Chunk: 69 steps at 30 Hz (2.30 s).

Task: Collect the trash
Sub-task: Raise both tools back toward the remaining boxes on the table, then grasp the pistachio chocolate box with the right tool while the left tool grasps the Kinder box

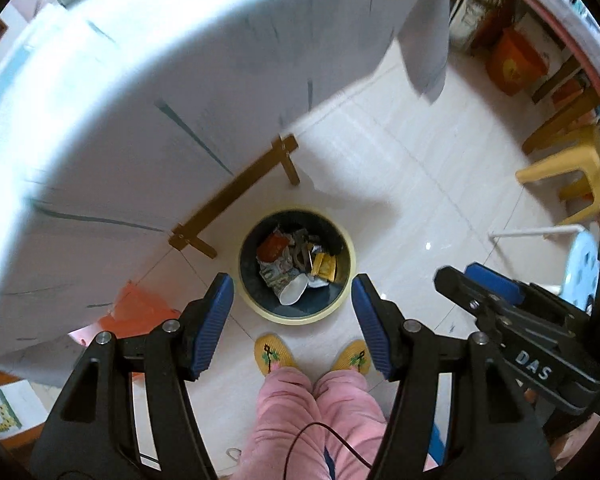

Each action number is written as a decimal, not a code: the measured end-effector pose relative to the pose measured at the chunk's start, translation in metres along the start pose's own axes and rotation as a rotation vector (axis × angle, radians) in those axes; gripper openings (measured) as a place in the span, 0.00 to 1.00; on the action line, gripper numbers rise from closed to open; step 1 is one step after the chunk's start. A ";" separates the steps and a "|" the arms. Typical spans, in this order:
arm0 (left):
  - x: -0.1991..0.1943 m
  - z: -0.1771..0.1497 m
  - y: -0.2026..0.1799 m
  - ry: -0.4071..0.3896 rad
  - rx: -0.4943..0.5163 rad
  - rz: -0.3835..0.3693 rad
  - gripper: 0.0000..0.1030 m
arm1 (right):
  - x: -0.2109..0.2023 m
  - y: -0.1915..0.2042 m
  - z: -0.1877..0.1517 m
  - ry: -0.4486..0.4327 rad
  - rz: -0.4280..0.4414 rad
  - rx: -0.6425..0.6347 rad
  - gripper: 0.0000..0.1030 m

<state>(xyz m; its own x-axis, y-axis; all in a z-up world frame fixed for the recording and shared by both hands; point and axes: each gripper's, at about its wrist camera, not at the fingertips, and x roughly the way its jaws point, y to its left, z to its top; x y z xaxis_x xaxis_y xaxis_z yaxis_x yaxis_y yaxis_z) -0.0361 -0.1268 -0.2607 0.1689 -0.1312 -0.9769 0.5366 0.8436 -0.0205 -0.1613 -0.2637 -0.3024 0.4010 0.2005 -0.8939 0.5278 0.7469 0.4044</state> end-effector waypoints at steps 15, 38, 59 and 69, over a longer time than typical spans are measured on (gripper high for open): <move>-0.191 -0.005 0.039 -0.225 -0.099 -0.001 0.57 | -0.181 0.081 0.015 -0.171 0.006 -0.198 0.49; -0.292 0.024 0.180 -0.398 -0.375 0.137 0.64 | -0.214 0.264 0.121 -0.275 0.072 -0.595 0.72; -0.167 0.292 0.392 -0.276 -0.230 -0.034 0.89 | 0.031 0.463 0.373 -0.103 -0.038 -0.728 0.99; -0.094 0.317 0.421 -0.168 -0.208 -0.086 0.90 | 0.139 0.469 0.388 0.046 -0.044 -0.905 0.99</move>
<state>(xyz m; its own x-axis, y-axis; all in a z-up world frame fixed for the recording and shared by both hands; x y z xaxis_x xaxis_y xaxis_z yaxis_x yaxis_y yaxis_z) 0.4364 0.0757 -0.1102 0.2740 -0.2762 -0.9212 0.3763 0.9123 -0.1616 0.4326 -0.1319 -0.1620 0.3535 0.1707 -0.9197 -0.2561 0.9633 0.0804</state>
